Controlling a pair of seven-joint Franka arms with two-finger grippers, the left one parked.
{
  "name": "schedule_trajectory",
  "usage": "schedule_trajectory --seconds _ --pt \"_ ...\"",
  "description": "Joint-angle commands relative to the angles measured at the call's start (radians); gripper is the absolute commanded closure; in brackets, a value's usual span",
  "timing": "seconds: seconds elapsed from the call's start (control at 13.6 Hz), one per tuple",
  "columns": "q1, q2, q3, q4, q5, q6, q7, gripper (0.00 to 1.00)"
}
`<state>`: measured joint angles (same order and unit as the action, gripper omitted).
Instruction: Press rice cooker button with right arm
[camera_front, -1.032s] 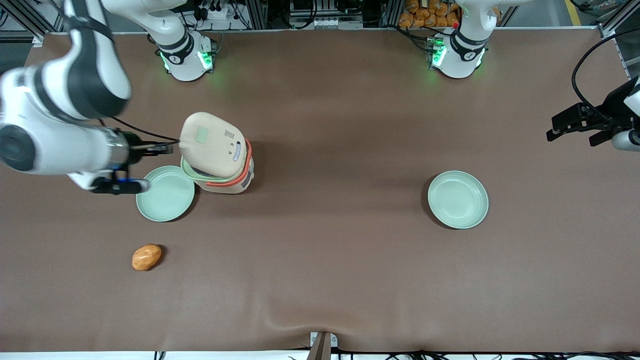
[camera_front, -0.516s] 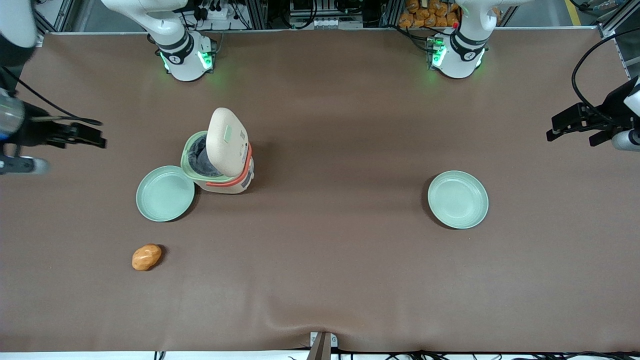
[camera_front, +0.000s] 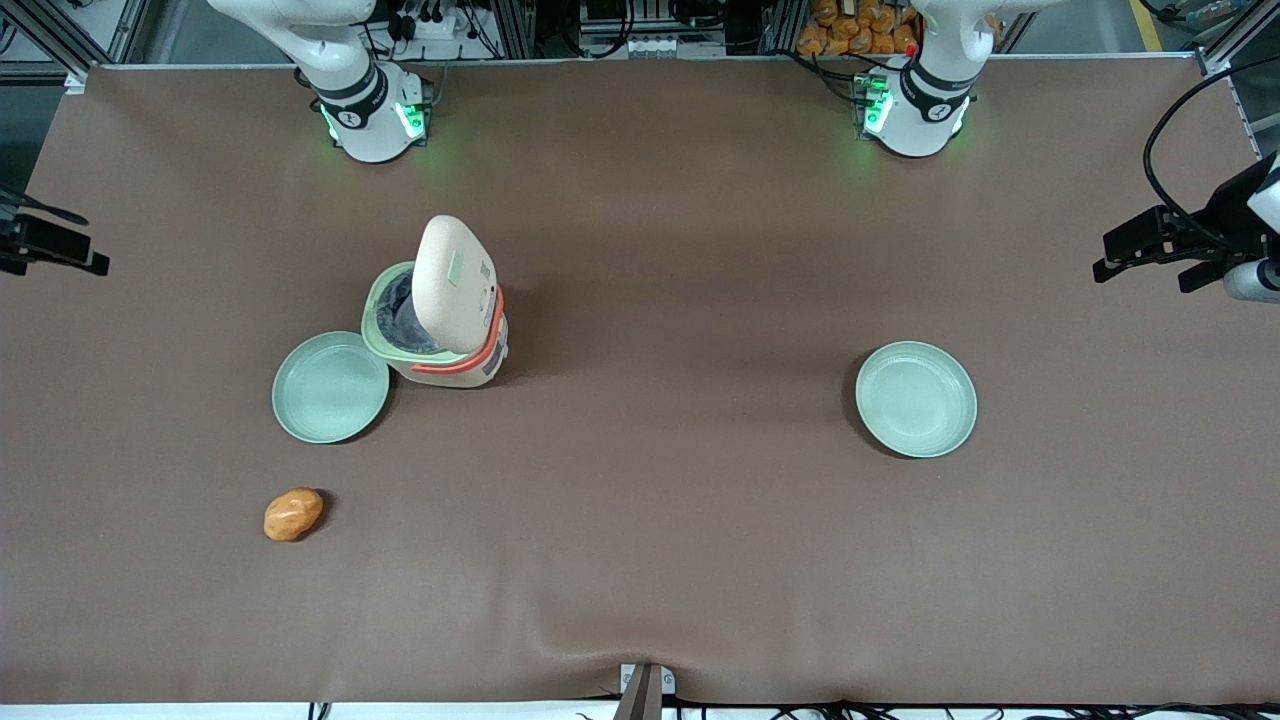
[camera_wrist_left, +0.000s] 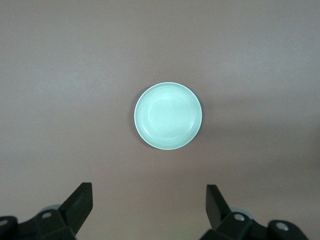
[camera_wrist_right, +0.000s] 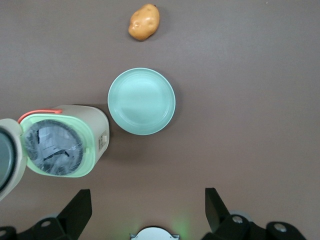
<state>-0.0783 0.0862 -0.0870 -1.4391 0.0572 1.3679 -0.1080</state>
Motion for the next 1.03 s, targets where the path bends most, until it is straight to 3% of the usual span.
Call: schedule_trajectory --seconds 0.0,0.96 --pt "0.005 -0.04 0.062 0.006 -0.005 -0.044 0.123 0.0" --pt "0.038 -0.079 0.056 0.008 -0.016 -0.07 0.134 0.0"
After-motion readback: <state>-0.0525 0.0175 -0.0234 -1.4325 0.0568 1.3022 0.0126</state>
